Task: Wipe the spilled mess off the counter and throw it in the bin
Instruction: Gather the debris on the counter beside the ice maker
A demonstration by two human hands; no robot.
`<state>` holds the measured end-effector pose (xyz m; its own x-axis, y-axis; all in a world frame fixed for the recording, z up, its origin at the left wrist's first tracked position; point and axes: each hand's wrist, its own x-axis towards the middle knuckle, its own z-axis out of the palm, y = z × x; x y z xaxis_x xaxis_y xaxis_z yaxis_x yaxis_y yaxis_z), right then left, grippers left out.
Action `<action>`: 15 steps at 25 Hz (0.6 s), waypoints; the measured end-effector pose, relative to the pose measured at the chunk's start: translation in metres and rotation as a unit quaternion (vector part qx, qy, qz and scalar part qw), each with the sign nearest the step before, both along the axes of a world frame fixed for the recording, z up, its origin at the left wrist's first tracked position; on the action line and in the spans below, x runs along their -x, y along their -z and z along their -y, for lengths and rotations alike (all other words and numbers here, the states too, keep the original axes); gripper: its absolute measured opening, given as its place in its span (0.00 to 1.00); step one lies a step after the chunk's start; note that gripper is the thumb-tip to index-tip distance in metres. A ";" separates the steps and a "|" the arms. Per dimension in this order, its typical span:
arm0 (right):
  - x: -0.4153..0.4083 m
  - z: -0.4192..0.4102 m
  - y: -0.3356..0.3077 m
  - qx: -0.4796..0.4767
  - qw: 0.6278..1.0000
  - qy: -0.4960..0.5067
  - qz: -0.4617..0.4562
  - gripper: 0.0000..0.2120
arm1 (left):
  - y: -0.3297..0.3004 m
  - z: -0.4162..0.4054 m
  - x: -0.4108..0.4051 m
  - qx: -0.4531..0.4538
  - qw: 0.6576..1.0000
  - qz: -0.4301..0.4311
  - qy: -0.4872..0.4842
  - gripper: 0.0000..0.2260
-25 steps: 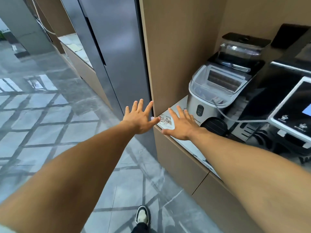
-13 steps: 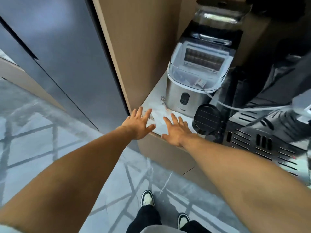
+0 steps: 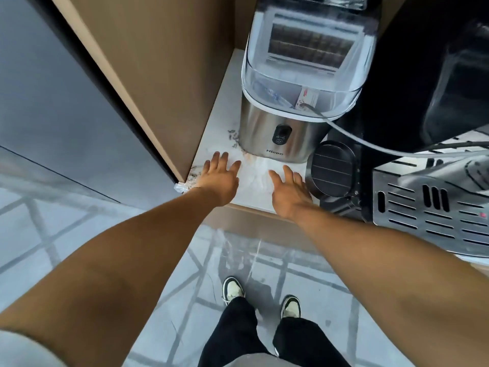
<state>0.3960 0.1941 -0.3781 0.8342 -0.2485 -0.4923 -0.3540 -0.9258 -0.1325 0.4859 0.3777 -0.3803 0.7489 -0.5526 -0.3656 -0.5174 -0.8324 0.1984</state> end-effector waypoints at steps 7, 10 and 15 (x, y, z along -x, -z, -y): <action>-0.007 -0.008 0.016 0.037 0.994 0.067 0.077 0.19 | 0.014 0.005 -0.018 -0.004 0.999 0.003 0.032 0.27; -0.011 -0.012 0.018 0.054 0.989 0.094 0.100 0.16 | 0.015 0.004 -0.018 0.027 0.999 0.014 0.042 0.24; -0.012 -0.018 0.020 0.051 0.987 0.112 0.104 0.16 | 0.017 0.005 -0.018 0.050 0.998 0.038 0.027 0.19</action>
